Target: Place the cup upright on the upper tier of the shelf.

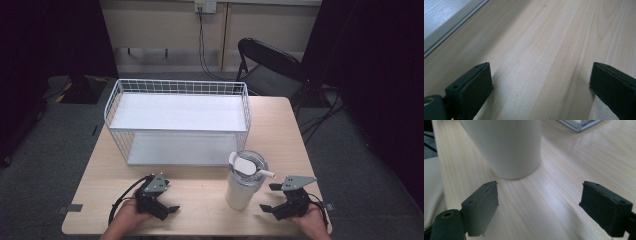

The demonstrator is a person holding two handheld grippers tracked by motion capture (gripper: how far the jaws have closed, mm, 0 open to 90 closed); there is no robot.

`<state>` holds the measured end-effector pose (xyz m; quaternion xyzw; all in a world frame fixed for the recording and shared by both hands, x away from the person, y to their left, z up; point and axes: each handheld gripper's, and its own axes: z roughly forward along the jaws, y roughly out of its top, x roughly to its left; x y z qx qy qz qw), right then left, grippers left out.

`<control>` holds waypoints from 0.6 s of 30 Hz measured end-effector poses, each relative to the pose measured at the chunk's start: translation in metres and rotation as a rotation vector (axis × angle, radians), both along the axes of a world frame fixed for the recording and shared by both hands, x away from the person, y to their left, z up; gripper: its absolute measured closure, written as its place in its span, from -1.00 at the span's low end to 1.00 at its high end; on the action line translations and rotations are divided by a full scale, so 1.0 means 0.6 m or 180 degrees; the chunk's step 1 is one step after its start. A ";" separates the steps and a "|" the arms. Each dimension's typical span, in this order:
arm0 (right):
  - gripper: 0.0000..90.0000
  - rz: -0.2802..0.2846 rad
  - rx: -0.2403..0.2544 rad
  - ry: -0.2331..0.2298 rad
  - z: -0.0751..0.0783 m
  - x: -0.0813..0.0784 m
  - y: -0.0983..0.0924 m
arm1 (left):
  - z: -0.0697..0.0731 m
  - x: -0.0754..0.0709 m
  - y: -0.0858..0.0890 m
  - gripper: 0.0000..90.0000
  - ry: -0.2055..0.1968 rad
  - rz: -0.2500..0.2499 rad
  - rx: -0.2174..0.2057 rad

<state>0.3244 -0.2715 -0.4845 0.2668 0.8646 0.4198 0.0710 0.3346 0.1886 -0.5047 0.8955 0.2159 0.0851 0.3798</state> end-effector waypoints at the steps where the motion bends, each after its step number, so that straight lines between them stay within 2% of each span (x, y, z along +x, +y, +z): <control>1: -0.69 0.0021 0.0060 0.0009 0.006 -0.005 0.005 | 0.000 0.000 0.000 -0.92 -0.0001 -0.0002 0.0002; 3: -0.69 0.0050 0.0088 0.0025 0.009 -0.006 0.008 | 0.000 0.000 0.000 -0.92 -0.0001 -0.0002 0.0001; 5: -0.69 0.0056 0.0071 -0.0034 0.015 -0.009 0.012 | 0.000 0.000 0.000 -0.92 -0.0001 -0.0001 0.0001; 7: -0.69 0.0079 0.0218 -0.0024 0.025 -0.011 0.011 | 0.000 0.000 0.000 -0.92 -0.0001 0.0004 0.0002; 18: -0.69 0.0156 0.0456 -0.0077 0.038 -0.017 0.033 | 0.000 0.000 0.000 -0.92 -0.0002 0.0004 0.0008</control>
